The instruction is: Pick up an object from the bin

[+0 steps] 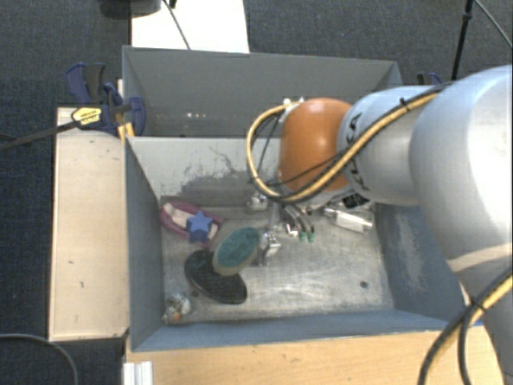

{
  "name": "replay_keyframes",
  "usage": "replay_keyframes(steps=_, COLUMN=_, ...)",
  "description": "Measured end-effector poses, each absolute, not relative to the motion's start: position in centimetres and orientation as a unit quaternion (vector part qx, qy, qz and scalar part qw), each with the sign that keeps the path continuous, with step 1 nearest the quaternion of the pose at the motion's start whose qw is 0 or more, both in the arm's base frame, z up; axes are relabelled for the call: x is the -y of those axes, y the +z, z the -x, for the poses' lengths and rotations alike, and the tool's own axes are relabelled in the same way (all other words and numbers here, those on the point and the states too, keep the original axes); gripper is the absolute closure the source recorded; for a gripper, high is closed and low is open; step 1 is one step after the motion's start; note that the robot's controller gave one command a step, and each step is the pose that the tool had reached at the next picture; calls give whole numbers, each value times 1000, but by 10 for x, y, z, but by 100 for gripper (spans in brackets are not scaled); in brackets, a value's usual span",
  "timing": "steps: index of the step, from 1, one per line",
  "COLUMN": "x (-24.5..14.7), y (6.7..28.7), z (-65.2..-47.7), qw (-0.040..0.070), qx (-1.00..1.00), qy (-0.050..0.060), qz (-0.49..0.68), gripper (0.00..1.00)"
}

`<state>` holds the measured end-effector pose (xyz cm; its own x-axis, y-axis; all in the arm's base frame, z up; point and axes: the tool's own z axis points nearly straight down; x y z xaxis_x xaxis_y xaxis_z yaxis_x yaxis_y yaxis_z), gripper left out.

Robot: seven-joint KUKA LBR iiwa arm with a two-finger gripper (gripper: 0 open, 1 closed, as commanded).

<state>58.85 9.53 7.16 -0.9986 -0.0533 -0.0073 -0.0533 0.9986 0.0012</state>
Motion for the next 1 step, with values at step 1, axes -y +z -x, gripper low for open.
replay_keyframes(steps=1, x=-153, y=73, z=-576, qw=4, qx=-999, qy=1, qz=41, gripper=0)
